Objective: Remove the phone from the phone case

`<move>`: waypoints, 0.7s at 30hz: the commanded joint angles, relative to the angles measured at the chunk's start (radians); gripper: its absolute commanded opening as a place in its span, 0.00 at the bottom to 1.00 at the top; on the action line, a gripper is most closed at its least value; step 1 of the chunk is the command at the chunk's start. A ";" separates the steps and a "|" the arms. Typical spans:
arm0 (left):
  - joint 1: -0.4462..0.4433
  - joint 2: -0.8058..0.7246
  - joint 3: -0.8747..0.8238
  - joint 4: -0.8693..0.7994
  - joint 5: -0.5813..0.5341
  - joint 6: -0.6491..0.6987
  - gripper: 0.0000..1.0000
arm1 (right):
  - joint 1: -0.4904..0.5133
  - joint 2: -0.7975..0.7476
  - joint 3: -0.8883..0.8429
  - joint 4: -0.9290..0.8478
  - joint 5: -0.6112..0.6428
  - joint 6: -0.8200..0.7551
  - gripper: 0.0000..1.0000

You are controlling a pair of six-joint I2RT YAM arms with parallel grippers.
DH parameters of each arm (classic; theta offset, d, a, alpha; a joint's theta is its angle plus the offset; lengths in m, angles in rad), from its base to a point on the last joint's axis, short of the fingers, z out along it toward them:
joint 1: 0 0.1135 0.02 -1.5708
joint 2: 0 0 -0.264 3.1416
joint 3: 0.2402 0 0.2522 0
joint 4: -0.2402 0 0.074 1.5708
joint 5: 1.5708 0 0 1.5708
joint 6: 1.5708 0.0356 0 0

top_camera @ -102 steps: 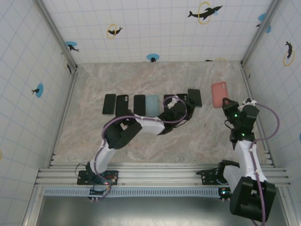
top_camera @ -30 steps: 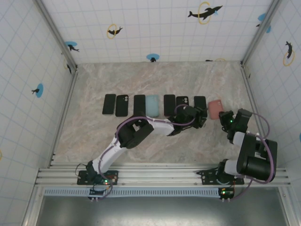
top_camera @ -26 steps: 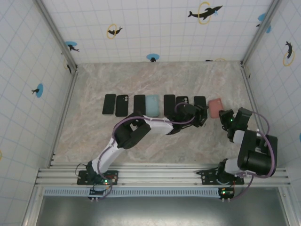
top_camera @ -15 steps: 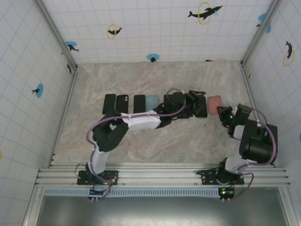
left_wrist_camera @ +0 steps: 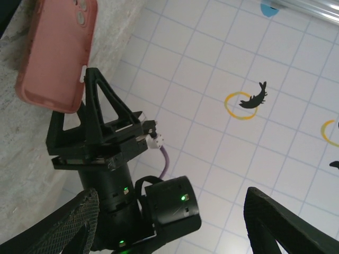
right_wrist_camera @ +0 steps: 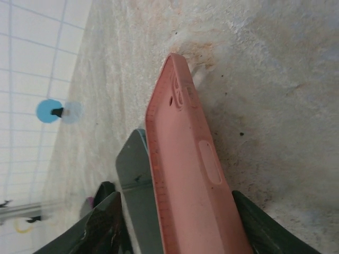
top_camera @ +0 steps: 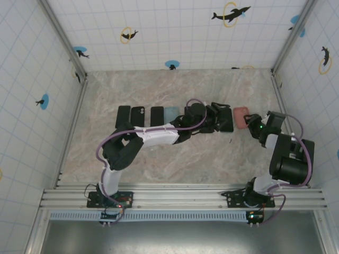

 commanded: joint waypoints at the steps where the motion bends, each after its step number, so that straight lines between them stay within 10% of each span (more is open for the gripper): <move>1: 0.015 -0.015 -0.032 0.029 0.022 0.021 0.73 | -0.006 -0.030 0.058 -0.172 0.052 -0.168 0.57; 4: 0.020 -0.021 -0.049 0.045 0.028 0.019 0.73 | -0.005 -0.028 0.083 -0.250 0.068 -0.228 0.72; 21: 0.048 -0.040 -0.071 0.083 0.078 0.023 0.74 | 0.038 -0.069 0.233 -0.520 0.178 -0.360 0.74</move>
